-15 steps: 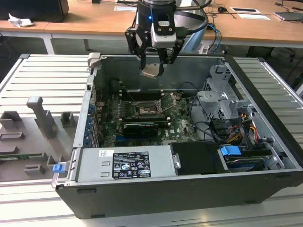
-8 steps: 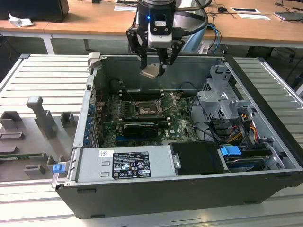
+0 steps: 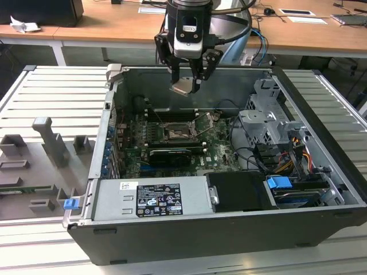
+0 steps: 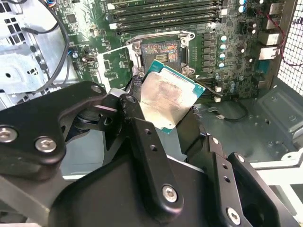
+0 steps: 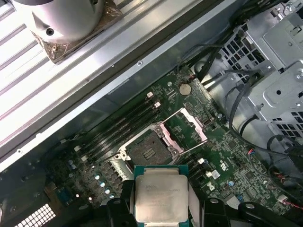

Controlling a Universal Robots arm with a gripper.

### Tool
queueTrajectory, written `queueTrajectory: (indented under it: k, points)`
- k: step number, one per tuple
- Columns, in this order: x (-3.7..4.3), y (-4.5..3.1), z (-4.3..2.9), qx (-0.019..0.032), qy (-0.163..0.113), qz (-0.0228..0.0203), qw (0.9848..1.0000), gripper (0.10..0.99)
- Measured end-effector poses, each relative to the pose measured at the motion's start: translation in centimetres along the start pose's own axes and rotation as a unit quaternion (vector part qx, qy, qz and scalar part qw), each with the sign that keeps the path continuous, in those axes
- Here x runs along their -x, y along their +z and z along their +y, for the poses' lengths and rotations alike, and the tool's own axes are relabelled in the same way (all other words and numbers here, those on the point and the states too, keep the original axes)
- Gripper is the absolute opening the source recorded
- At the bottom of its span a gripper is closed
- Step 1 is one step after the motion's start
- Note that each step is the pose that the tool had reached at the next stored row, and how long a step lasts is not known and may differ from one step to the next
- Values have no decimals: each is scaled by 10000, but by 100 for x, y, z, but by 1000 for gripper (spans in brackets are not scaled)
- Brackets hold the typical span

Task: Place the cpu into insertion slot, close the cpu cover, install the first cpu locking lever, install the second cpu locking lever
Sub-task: 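Place the cpu into insertion slot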

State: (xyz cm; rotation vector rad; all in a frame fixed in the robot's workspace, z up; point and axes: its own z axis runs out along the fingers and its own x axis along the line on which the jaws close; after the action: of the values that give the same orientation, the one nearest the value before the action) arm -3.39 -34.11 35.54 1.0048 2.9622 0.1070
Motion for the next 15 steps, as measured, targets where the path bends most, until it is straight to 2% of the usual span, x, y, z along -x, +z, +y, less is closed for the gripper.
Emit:
queueTrajectory:
  k: [4,8,15]
  points:
    - [0,2,0,-3,198,-18,9998,541]
    - [0,3,0,-5,447,-39,9990,541]
    - [0,7,-1,-10,865,-74,9962,541]
